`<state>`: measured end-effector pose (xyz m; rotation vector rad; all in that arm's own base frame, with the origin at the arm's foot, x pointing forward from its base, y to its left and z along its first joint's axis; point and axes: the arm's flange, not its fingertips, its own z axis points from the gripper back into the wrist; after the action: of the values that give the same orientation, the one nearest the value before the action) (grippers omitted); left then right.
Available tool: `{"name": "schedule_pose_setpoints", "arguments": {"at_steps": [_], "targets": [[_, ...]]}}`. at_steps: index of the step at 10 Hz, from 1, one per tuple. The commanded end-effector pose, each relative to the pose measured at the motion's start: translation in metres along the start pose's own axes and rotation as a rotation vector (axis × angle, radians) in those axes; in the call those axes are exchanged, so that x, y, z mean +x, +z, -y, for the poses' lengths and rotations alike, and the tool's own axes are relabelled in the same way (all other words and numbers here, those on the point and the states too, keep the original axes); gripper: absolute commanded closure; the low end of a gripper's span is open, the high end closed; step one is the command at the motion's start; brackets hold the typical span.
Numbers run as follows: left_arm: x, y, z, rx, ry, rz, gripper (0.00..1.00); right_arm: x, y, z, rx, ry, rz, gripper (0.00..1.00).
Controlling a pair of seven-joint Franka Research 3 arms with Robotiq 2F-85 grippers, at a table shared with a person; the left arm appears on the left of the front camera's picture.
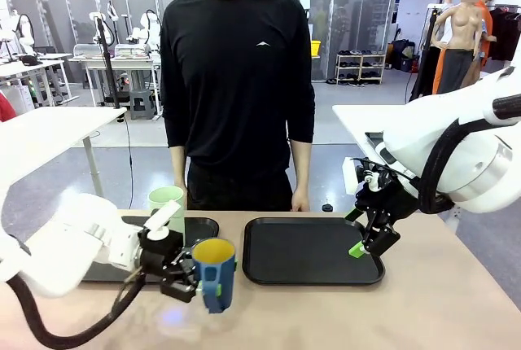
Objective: Sort and store the cups by type.
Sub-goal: Pick up the Handle plastic cup and place it into the empty Flat Tray.
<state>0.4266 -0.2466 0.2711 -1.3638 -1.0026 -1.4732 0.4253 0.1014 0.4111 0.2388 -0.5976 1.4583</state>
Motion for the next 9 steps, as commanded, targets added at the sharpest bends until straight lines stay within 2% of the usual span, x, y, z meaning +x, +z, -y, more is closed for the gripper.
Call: {"name": "schedule_pose_setpoints", "arguments": {"at_steps": [1,3,4,9], "targets": [[0.013,-0.022,-0.011,0.1,0.043,0.022,0.45,0.0,0.0,0.0,-0.007,-0.003,-0.012,0.0],[0.017,-0.033,-0.028,0.177,0.057,0.062,0.45,0.0,0.0,0.0,-0.007,-0.003,-0.012,0.0],[0.02,-0.031,-0.025,0.106,0.057,0.044,0.45,0.0,0.0,0.0,-0.007,-0.003,-0.012,0.0],[0.016,-0.027,-0.018,0.128,0.049,0.057,0.45,0.0,0.0,0.0,-0.007,-0.003,-0.012,0.0]]}}
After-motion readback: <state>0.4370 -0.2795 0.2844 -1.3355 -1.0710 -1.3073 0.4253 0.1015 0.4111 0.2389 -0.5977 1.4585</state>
